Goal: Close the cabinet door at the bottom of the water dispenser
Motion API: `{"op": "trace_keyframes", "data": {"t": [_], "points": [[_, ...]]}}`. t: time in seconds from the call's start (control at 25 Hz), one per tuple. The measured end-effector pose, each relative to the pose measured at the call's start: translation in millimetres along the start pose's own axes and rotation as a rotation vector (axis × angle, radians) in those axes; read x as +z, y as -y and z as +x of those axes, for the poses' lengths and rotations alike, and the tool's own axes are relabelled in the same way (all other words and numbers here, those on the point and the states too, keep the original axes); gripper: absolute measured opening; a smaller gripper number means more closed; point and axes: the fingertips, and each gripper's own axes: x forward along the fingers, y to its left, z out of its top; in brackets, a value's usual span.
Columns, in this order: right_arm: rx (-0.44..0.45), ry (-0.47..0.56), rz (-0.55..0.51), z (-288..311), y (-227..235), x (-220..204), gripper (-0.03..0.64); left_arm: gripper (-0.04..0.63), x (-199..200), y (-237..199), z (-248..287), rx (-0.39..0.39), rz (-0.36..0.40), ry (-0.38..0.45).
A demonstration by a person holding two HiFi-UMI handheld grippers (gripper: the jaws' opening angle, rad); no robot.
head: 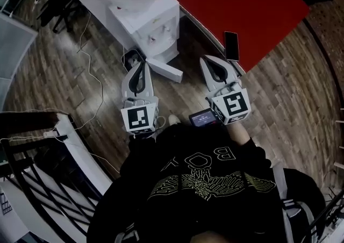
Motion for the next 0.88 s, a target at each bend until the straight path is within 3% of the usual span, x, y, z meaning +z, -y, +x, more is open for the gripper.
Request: {"op": "trace_keyframes", "data": {"t": [0.36, 0.56, 0.72, 0.88], "points": [[0.006, -0.047, 0.022, 51.5, 15.9, -16.3, -0.002, 0.008, -22.1, -17.5, 61.9, -0.055, -0.025, -0.018], [0.095, 0.066, 0.079, 84.8, 42.9, -9.9, 0.0, 0.008, -26.7, -21.4, 104.6, -0.019, 0.014, -0.021], [0.151, 0.096, 0.031, 111.3, 45.1, -6.9, -0.001, 0.008, -40.9, -28.0, 134.8, -0.027, 0.048, -0.079], [0.169, 0.062, 0.047, 131.3, 60.6, -24.3, -0.002, 0.035, -73.4, -18.4, 172.5, -0.085, 0.144, -0.194]]}}
